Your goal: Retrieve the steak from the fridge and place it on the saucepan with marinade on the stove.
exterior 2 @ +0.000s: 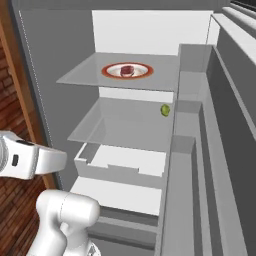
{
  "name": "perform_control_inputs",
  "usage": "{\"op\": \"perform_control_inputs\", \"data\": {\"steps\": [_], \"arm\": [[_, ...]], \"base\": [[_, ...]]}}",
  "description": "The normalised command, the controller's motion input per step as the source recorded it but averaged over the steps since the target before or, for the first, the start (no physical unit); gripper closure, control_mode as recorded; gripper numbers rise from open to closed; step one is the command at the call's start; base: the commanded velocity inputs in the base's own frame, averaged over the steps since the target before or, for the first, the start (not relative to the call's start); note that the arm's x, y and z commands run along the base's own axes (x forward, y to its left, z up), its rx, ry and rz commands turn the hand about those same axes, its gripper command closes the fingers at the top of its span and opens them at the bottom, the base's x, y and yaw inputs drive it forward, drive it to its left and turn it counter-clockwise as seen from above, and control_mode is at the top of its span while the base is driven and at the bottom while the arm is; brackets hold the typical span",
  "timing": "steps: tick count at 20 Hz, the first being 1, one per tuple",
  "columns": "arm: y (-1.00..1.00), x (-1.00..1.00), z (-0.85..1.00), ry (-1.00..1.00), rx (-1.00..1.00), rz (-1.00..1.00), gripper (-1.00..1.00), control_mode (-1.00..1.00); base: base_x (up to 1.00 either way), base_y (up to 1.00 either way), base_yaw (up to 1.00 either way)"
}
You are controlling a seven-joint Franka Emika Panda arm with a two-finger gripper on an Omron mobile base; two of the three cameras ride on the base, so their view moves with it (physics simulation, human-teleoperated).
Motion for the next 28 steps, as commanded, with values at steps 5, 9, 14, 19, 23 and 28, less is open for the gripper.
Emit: {"op": "perform_control_inputs", "data": {"steps": [5,9,14,19,23,28], "arm": [[0.00,0.00,0.00,0.00,0.00,0.00,-1.00,1.00],[0.00,0.00,0.00,0.00,0.00,0.00,-1.00,1.00],[0.00,0.00,0.00,0.00,0.00,0.00,-1.00,1.00],[0.00,0.00,0.00,0.00,0.00,0.00,-1.00,1.00],[0.00,0.00,0.00,0.00,0.00,0.00,-1.00,1.00],[0.00,0.00,0.00,0.00,0.00,0.00,-1.00,1.00]], "base": [[0.89,-0.62,0.02],[0.96,-0.60,0.11],[0.99,-0.30,0.20],[0.38,-0.13,0.13],[0.01,0.00,0.00],[0.00,0.00,0.00]]}}
